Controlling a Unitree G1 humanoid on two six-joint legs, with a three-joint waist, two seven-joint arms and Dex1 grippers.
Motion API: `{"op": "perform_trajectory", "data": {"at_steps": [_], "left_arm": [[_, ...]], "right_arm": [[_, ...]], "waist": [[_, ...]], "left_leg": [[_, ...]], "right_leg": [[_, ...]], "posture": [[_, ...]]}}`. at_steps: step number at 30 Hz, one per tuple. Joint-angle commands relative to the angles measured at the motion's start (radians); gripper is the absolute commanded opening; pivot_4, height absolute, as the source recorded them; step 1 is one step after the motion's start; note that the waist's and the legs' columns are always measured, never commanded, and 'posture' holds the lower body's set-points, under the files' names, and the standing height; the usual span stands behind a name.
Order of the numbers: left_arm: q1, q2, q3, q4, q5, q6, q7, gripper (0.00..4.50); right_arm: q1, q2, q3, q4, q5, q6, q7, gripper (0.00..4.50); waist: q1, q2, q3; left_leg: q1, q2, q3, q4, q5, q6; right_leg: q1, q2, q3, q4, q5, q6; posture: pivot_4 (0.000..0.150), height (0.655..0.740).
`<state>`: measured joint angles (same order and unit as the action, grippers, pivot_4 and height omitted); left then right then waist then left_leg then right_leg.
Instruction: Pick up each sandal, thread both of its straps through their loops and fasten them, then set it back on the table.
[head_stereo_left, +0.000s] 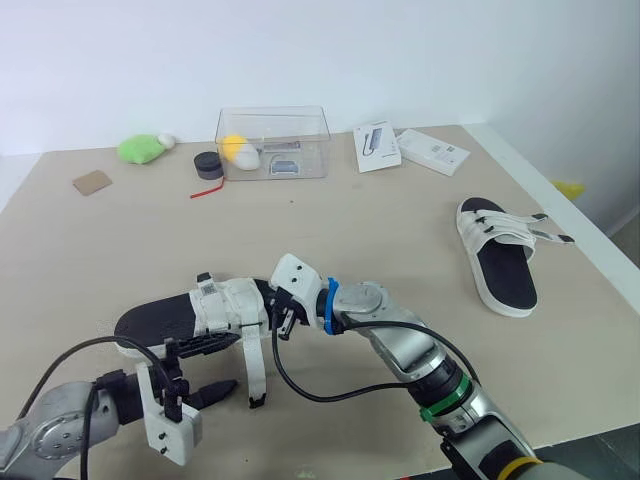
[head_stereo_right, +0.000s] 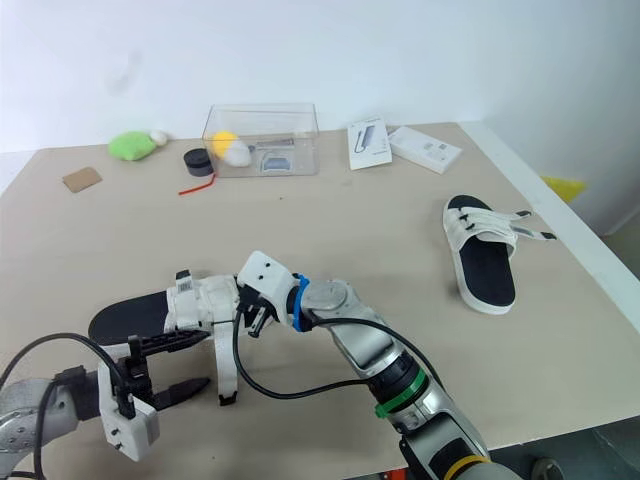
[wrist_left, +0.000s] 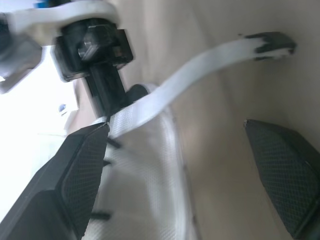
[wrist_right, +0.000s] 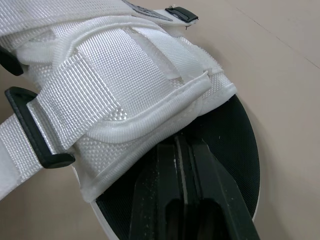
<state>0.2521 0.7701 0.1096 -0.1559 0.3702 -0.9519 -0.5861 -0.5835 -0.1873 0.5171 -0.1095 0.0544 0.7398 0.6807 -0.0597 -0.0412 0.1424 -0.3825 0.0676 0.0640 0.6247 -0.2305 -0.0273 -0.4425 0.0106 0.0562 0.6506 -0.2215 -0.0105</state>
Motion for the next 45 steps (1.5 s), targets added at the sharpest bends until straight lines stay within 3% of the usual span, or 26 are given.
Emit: {"op": "perform_trajectory", "data": {"at_steps": [1, 14, 17, 18, 20, 21, 23, 28, 34, 36, 45], "left_arm": [[-0.022, 0.003, -0.062, -0.011, 0.044, -0.047, 0.026, 4.47], [-0.051, 0.053, -0.176, -0.042, 0.095, -0.023, 0.013, 4.47], [-0.054, 0.053, -0.192, -0.059, 0.087, -0.015, 0.015, 3.8], [-0.054, 0.054, -0.197, -0.062, 0.083, -0.014, 0.015, 3.34], [-0.054, 0.057, -0.203, -0.066, 0.082, -0.013, 0.019, 3.04], [-0.055, 0.058, -0.202, -0.069, 0.084, -0.014, 0.023, 2.39], [-0.054, 0.061, -0.204, -0.076, 0.083, -0.012, 0.03, 1.94], [-0.05, 0.065, -0.203, -0.077, 0.079, -0.021, 0.047, 0.12], [-0.045, 0.081, -0.219, -0.07, 0.022, -0.015, 0.053, 0.04], [-0.045, 0.091, -0.231, -0.083, -0.043, 0.015, 0.038, 0.04], [-0.087, 0.17, -0.221, -0.41, -0.751, 0.643, -0.107, 0.04]], "right_arm": [[0.022, -0.011, 0.028, 0.047, -0.022, 0.026, -0.009, 0.0], [0.021, -0.011, 0.029, 0.042, -0.021, 0.029, -0.015, 0.0], [0.024, -0.011, 0.026, 0.036, -0.019, 0.034, -0.019, 0.0], [0.025, -0.01, 0.025, 0.035, -0.019, 0.036, -0.019, 0.0], [0.025, -0.01, 0.025, 0.034, -0.019, 0.037, -0.02, 0.0], [0.025, -0.01, 0.025, 0.035, -0.018, 0.037, -0.02, 0.0], [0.025, -0.009, 0.024, 0.036, -0.018, 0.038, -0.02, 0.0], [0.022, -0.009, 0.024, 0.041, -0.017, 0.035, -0.018, 0.0], [0.022, -0.009, 0.022, 0.039, -0.016, 0.037, -0.018, 0.0], [0.022, -0.009, 0.021, 0.04, -0.016, 0.037, -0.018, 0.0], [0.019, -0.013, 0.021, 0.048, -0.016, 0.041, -0.01, 0.0]], "waist": [[0.001, 0.0, 0.0], [0.001, 0.0, 0.0], [0.001, -0.001, 0.0], [0.001, -0.001, 0.0], [0.001, -0.001, -0.001], [0.001, -0.002, -0.001], [0.001, -0.002, -0.001], [0.001, -0.002, -0.001], [0.0, -0.002, -0.001], [0.0, -0.002, -0.001], [-0.001, -0.004, -0.001]], "left_leg": [[0.0, 0.0, 0.0, 0.0, 0.0, 0.0], [0.006, 0.0, 0.004, -0.003, 0.0, 0.0], [0.007, 0.0, 0.006, -0.003, 0.0, 0.0], [0.007, 0.0, 0.007, -0.003, 0.0, 0.0], [0.007, 0.0, 0.008, -0.003, 0.0, 0.0], [0.007, 0.0, 0.009, -0.003, 0.0, 0.0], [0.007, 0.0, 0.009, -0.003, 0.0, 0.0], [0.008, 0.0, 0.01, -0.004, 0.0, 0.0], [0.008, 0.0, 0.012, -0.005, 0.0, 0.0], [0.009, 0.0, 0.012, -0.005, 0.0, 0.0], [0.008, 0.0, 0.012, -0.004, 0.0, 0.0]], "right_leg": [[0.0, 0.0, 0.0, 0.0, 0.0, 0.0], [0.002, 0.0, 0.003, 0.0, 0.0, 0.001], [0.003, 0.0, 0.004, 0.0, 0.0, 0.001], [0.003, 0.0, 0.004, 0.0, 0.0, 0.001], [0.002, 0.0, 0.005, 0.0, 0.0, 0.001], [0.002, 0.0, 0.006, 0.0, 0.0, 0.001], [0.002, 0.0, 0.006, 0.0, 0.0, 0.001], [0.002, 0.0, 0.006, 0.0, 0.0, 0.001], [0.002, 0.0, 0.008, 0.0, 0.0, 0.002], [0.002, 0.0, 0.008, 0.0, 0.0, 0.002], [0.002, 0.002, 0.008, 0.0, 0.001, 0.003]], "posture": [[0.15, 0.74], [0.15, 0.74], [0.15, 0.74], [0.15, 0.74], [0.15, 0.74], [0.15, 0.74], [0.15, 0.74], [0.15, 0.74], [0.15, 0.74], [0.15, 0.74], [0.15, 0.74]]}}
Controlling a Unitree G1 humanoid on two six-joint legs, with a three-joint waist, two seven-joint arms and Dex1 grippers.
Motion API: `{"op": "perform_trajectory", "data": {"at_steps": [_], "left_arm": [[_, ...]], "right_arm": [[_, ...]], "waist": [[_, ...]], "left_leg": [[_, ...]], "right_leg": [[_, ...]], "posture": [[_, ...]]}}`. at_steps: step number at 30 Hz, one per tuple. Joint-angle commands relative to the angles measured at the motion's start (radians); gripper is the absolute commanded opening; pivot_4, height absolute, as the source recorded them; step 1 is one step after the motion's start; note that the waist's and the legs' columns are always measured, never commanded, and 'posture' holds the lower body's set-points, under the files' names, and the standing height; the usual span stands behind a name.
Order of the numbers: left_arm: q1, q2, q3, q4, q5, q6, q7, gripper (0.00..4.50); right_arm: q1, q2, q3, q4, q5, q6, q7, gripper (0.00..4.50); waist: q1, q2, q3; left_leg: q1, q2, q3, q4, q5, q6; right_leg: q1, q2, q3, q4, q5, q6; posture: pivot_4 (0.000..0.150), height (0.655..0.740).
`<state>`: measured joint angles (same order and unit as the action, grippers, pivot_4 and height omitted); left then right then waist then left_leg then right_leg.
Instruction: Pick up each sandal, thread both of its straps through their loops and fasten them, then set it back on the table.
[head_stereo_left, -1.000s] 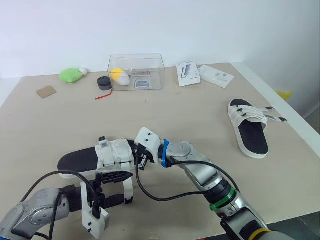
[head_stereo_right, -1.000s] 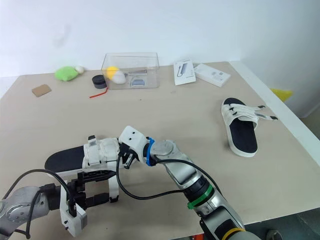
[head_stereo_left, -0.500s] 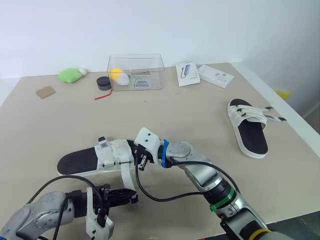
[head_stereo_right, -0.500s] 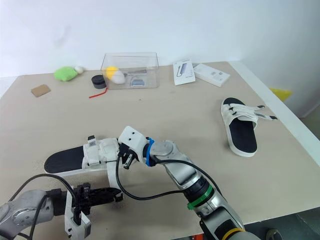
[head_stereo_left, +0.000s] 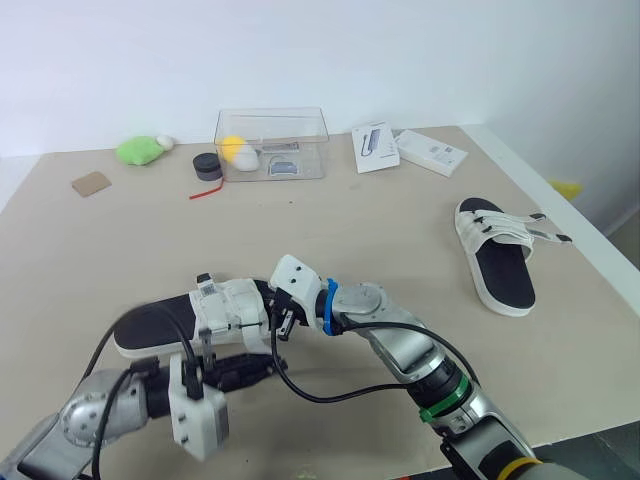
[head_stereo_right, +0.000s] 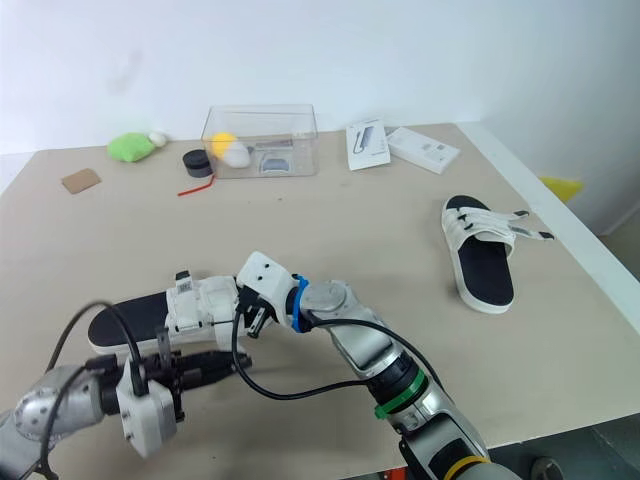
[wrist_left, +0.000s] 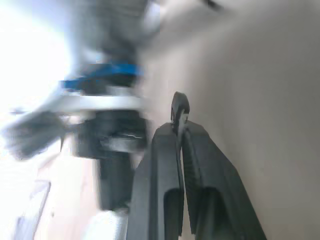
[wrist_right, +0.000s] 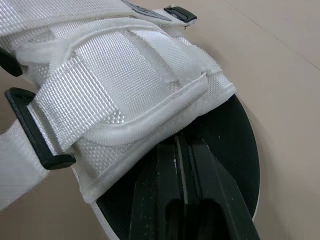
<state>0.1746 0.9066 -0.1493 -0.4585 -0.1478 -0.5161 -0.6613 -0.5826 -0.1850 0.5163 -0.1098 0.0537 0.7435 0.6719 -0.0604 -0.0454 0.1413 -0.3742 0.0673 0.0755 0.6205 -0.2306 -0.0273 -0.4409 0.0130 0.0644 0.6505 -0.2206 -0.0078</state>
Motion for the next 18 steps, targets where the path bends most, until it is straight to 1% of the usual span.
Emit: {"op": "perform_trajectory", "data": {"at_steps": [1, 3, 5, 8, 10, 11, 13, 15, 17, 18], "left_arm": [[-0.015, 0.043, 0.052, -0.132, -0.298, 0.27, -0.038, 0.04], [-0.041, 0.07, 0.106, -0.181, -0.538, 0.436, -0.023, 0.04], [-0.089, 0.083, 0.165, -0.199, -0.73, 0.566, 0.014, 0.04], [-0.232, 0.101, 0.234, -0.138, -1.036, 0.785, 0.105, 0.04], [-0.299, 0.093, 0.253, -0.079, -1.199, 0.903, 0.17, 0.04], [-0.323, 0.083, 0.26, -0.047, -1.255, 0.944, 0.2, 0.04], [-0.357, 0.063, 0.273, -0.001, -1.309, 1.005, 0.247, 0.04], [-0.372, 0.053, 0.286, 0.035, -1.375, 1.053, 0.258, 0.04], [-0.37, 0.053, 0.31, 0.052, -1.452, 1.105, 0.222, 0.04], [-0.368, 0.049, 0.32, 0.044, -1.423, 1.113, 0.199, 0.04]], "right_arm": [[0.017, -0.016, 0.022, 0.049, -0.016, 0.036, -0.001, 0.0], [0.018, -0.016, 0.023, 0.05, -0.017, 0.039, -0.003, 0.0], [0.02, -0.015, 0.025, 0.051, -0.018, 0.044, -0.006, 0.0], [0.017, -0.011, 0.027, 0.054, -0.021, 0.05, -0.009, 0.0], [0.014, -0.009, 0.028, 0.058, -0.022, 0.054, -0.011, 0.0], [0.013, -0.009, 0.029, 0.058, -0.023, 0.06, -0.013, 0.0], [0.013, -0.01, 0.029, 0.058, -0.023, 0.071, -0.016, 0.0], [0.017, -0.008, 0.026, 0.059, -0.022, 0.075, -0.021, 0.0], [0.025, -0.001, 0.017, 0.059, -0.018, 0.049, -0.026, 0.0], [0.028, 0.002, 0.011, 0.058, -0.012, 0.041, -0.025, 0.0]], "waist": [[-0.002, 0.0, 0.0], [-0.003, 0.0, 0.0], [-0.007, -0.003, 0.002], [-0.007, -0.003, 0.005], [-0.009, -0.004, 0.007], [-0.009, -0.005, 0.007], [-0.01, -0.005, 0.007], [-0.01, -0.005, 0.007], [-0.01, -0.005, 0.007], [-0.011, -0.005, 0.007]], "left_leg": [[0.0, 0.0, 0.0, 0.0, 0.0, 0.0], [0.0, 0.0, 0.0, 0.0, 0.0, 0.0], [0.0, 0.0, -0.001, 0.0, 0.0, 0.0], [-0.001, -0.001, -0.005, 0.001, 0.0, 0.0], [-0.002, -0.003, -0.007, 0.003, 0.001, 0.0], [-0.002, -0.003, -0.007, 0.003, 0.001, 0.0], [-0.004, -0.003, -0.008, 0.003, 0.001, 0.0], [-0.004, -0.004, -0.008, 0.003, 0.0, 0.0], [-0.005, -0.004, -0.009, 0.003, -0.001, -0.001], [-0.006, -0.004, -0.01, 0.003, -0.001, -0.002]], "right_leg": [[0.0, 0.0, 0.0, 0.0, 0.0, 0.0], [0.0, 0.001, 0.0, 0.0, 0.0, 0.0], [0.0, 0.002, 0.001, 0.0, -0.001, 0.0], [0.0, 0.003, 0.001, 0.0, -0.001, 0.0], [0.001, 0.002, 0.001, 0.0, -0.001, 0.0], [0.001, 0.002, 0.001, 0.0, -0.001, 0.0], [0.001, 0.002, 0.001, 0.0, 0.0, 0.003], [0.001, 0.002, 0.001, 0.0, -0.001, 0.004], [0.001, 0.002, 0.0, 0.0, -0.003, 0.004], [0.0, 0.002, 0.0, 0.0, -0.003, 0.004]], "posture": [[0.15, 0.74], [0.15, 0.74], [0.15, 0.74], [0.15, 0.74], [0.15, 0.74], [0.15, 0.74], [0.15, 0.74], [0.15, 0.74], [0.15, 0.74], [0.15, 0.74]]}}
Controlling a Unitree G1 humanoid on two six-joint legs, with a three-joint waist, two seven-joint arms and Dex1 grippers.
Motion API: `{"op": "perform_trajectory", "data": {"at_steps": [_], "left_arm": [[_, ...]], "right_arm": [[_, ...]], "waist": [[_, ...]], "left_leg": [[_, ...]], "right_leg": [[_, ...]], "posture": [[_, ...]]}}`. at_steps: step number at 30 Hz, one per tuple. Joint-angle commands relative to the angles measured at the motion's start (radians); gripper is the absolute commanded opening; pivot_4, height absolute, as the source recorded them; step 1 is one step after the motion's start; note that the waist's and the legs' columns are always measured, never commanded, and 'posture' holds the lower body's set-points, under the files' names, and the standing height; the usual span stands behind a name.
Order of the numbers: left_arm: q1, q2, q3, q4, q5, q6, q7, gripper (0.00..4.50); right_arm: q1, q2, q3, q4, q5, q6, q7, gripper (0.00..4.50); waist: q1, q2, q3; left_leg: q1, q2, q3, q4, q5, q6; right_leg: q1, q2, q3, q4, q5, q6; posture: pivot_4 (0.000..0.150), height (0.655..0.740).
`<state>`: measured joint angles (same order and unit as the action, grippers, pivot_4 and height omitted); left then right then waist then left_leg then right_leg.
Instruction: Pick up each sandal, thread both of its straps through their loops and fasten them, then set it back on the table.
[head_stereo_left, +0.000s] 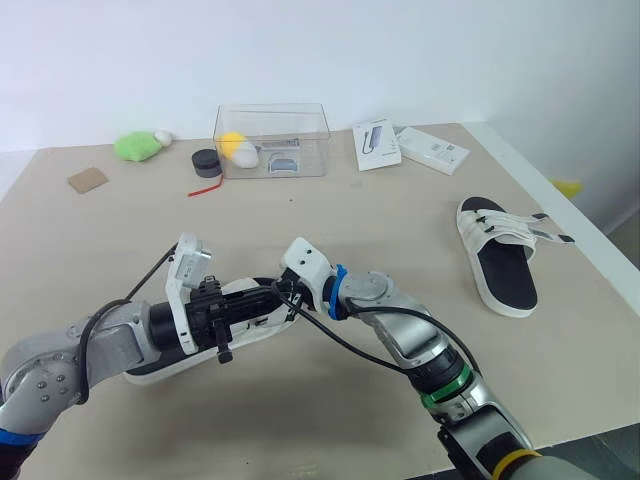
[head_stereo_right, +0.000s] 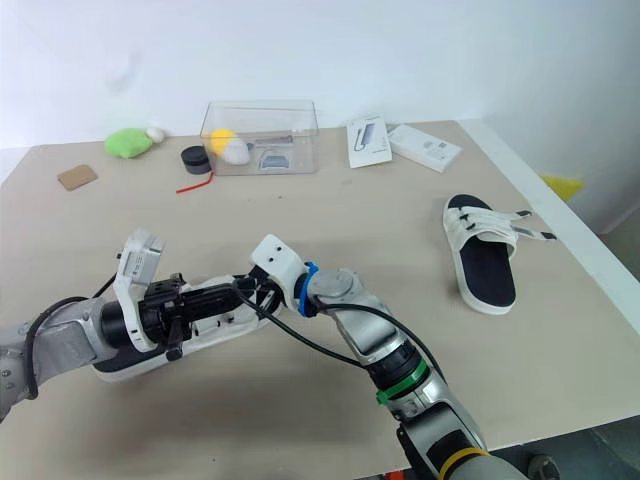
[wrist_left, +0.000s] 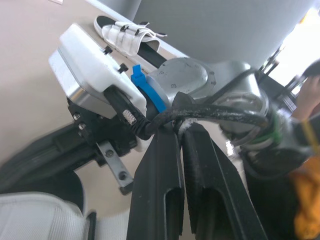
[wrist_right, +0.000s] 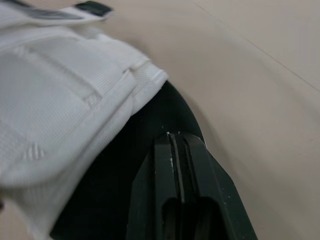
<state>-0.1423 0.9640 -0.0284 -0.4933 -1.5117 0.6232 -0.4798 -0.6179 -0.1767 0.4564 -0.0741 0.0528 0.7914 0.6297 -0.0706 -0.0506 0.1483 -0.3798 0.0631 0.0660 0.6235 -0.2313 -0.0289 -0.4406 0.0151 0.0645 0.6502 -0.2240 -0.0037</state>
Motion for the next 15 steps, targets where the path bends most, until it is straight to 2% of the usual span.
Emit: {"op": "perform_trajectory", "data": {"at_steps": [1, 2, 5, 8, 12, 14, 15], "left_arm": [[-0.05, -0.005, 0.197, 0.063, 0.0, -0.019, 0.0, 0.04], [-0.035, 0.013, 0.182, 0.021, 0.087, -0.019, -0.054, 0.04], [0.047, 0.101, 0.053, -0.116, 0.486, -0.116, -0.229, 0.04], [0.112, 0.15, -0.029, -0.135, 0.786, -0.283, -0.333, 0.04], [0.15, 0.154, -0.053, -0.086, 1.026, -0.458, -0.416, 0.04], [0.162, 0.151, -0.054, -0.056, 1.099, -0.515, -0.453, 0.04], [0.169, 0.124, -0.029, -0.046, 1.063, -0.499, -0.456, 0.04]], "right_arm": [[0.067, -0.004, 0.064, 0.021, -0.005, -0.008, 0.018, 0.0], [0.07, 0.002, 0.054, 0.022, 0.004, -0.02, 0.021, 0.0], [0.07, 0.009, 0.044, 0.02, 0.013, -0.019, 0.025, 0.0], [0.069, 0.009, 0.046, 0.022, 0.009, -0.025, 0.026, 0.0], [0.071, 0.012, 0.042, 0.021, 0.011, -0.025, 0.03, 0.0], [0.071, 0.012, 0.043, 0.02, 0.01, -0.025, 0.031, 0.0], [0.072, 0.012, 0.044, 0.019, 0.01, -0.025, 0.031, 0.0]], "waist": [[-0.001, 0.0, 0.0], [-0.002, 0.0, 0.0], [-0.004, -0.001, -0.001], [-0.005, 0.002, -0.002], [-0.005, 0.002, -0.003], [-0.005, 0.002, -0.003], [-0.005, 0.002, -0.003]], "left_leg": [[-0.001, 0.0, -0.001, 0.0, 0.0, 0.0], [-0.001, 0.0, -0.001, 0.0, 0.0, 0.0], [-0.002, 0.0, -0.002, 0.0, 0.0, -0.001], [0.0, 0.0, -0.002, -0.001, -0.002, -0.003], [0.002, 0.002, -0.001, -0.003, -0.003, -0.006], [0.002, 0.002, -0.001, -0.003, -0.004, -0.006], [0.002, 0.002, -0.001, -0.003, -0.004, -0.006]], "right_leg": [[0.0, 0.0, -0.001, 0.0, 0.0, 0.0], [-0.001, 0.0, -0.001, 0.0, 0.0, 0.0], [-0.001, 0.001, -0.001, 0.0, -0.001, -0.002], [-0.001, 0.002, -0.001, 0.0, -0.003, -0.004], [0.0, 0.002, 0.0, 0.001, -0.005, -0.005], [-0.001, 0.003, 0.001, 0.001, -0.005, -0.005], [-0.001, 0.003, 0.001, 0.001, -0.005, -0.005]], "posture": [[0.15, 0.74], [0.15, 0.74], [0.15, 0.74], [0.15, 0.74], [0.15, 0.74], [0.15, 0.74], [0.15, 0.74]]}}
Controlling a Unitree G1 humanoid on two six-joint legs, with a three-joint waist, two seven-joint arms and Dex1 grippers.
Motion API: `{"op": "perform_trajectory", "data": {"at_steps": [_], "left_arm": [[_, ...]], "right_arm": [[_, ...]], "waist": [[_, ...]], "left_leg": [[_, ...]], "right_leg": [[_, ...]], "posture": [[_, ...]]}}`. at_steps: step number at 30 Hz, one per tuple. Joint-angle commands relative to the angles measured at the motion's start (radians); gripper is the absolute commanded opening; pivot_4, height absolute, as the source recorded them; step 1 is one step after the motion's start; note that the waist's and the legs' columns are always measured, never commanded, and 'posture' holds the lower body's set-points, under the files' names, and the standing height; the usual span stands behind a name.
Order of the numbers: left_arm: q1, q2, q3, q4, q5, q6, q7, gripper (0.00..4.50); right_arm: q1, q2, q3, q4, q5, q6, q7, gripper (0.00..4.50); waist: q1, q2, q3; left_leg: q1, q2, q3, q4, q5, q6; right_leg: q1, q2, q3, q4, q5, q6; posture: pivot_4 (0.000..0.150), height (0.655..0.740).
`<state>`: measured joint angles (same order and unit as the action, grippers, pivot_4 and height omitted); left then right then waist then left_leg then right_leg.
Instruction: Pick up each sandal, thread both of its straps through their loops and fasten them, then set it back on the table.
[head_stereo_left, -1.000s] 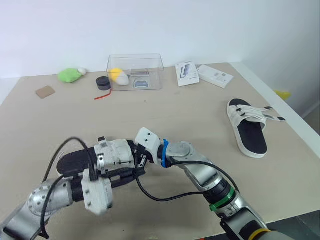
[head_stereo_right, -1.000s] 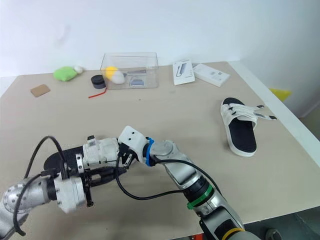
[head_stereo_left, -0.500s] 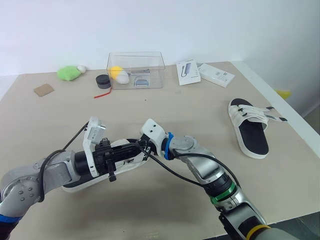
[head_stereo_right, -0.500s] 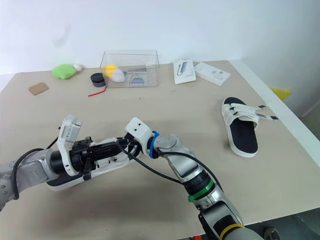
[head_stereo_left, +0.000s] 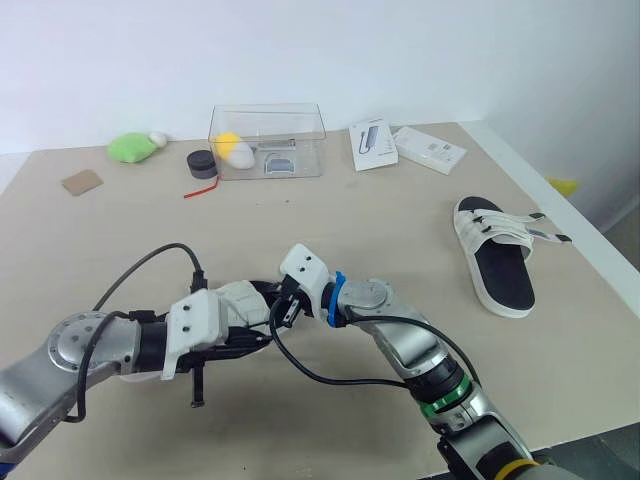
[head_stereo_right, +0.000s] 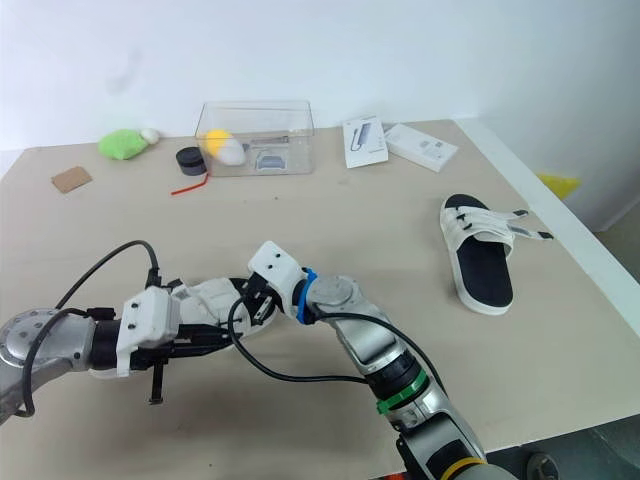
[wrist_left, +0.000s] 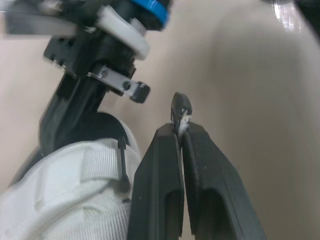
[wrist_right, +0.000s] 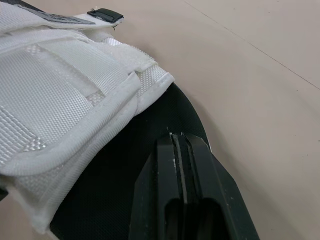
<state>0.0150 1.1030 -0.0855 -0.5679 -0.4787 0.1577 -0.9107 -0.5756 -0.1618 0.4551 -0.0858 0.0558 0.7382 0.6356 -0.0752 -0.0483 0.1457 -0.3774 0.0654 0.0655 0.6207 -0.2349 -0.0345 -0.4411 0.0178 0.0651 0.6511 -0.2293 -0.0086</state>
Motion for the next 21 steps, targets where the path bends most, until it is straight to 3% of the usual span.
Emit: {"op": "perform_trajectory", "data": {"at_steps": [1, 10, 13, 15, 17, 21], "left_arm": [[0.012, -0.046, 0.059, 0.032, -0.034, 0.003, -0.017, 0.04], [-0.036, -0.112, 0.298, 0.129, -0.585, 0.401, 0.001, 0.04], [-0.091, -0.171, 0.37, 0.22, -0.751, 0.498, 0.103, 0.04], [-0.176, -0.245, 0.421, 0.334, -0.874, 0.551, 0.288, 0.04], [-0.202, -0.281, 0.449, 0.372, -0.92, 0.588, 0.365, 0.04], [-0.174, -0.313, 0.434, 0.348, -0.885, 0.631, 0.423, 0.04]], "right_arm": [[0.029, -0.002, 0.046, 0.032, 0.006, 0.028, 0.025, 0.0], [0.03, 0.0, 0.043, 0.037, 0.004, 0.045, 0.024, 0.0], [0.03, -0.002, 0.045, 0.035, 0.002, 0.049, 0.023, 0.0], [0.029, -0.004, 0.047, 0.034, -0.001, 0.05, 0.023, 0.0], [0.028, -0.006, 0.048, 0.032, -0.004, 0.05, 0.023, 0.0], [0.028, -0.006, 0.049, 0.031, -0.002, 0.052, 0.023, 0.0]], "waist": [[0.0, 0.0, 0.0], [-0.001, -0.002, -0.001], [-0.001, -0.003, -0.001], [0.0, -0.003, -0.001], [0.0, -0.004, -0.001], [0.002, -0.005, -0.001]], "left_leg": [[0.0, 0.001, 0.0, 0.0, 0.0, 0.0], [0.0, 0.001, 0.0, 0.001, -0.001, 0.001], [0.0, 0.001, 0.0, 0.001, -0.001, 0.002], [0.0, 0.001, -0.002, 0.001, -0.001, 0.002], [0.0, 0.001, -0.002, 0.003, -0.001, 0.002], [-0.001, 0.0, -0.003, 0.004, -0.001, 0.001]], "right_leg": [[0.0, 0.0, 0.0, 0.0, 0.0, 0.0], [0.0, 0.001, -0.001, 0.001, 0.0, 0.001], [0.0, 0.001, -0.001, 0.001, 0.0, 0.001], [0.001, 0.001, -0.002, 0.001, 0.0, 0.001], [0.001, 0.001, -0.003, 0.002, 0.0, 0.001], [0.001, 0.0, -0.003, 0.003, 0.0, 0.001]], "posture": [[0.15, 0.74], [0.15, 0.74], [0.15, 0.74], [0.15, 0.74], [0.15, 0.74], [0.15, 0.74]]}}
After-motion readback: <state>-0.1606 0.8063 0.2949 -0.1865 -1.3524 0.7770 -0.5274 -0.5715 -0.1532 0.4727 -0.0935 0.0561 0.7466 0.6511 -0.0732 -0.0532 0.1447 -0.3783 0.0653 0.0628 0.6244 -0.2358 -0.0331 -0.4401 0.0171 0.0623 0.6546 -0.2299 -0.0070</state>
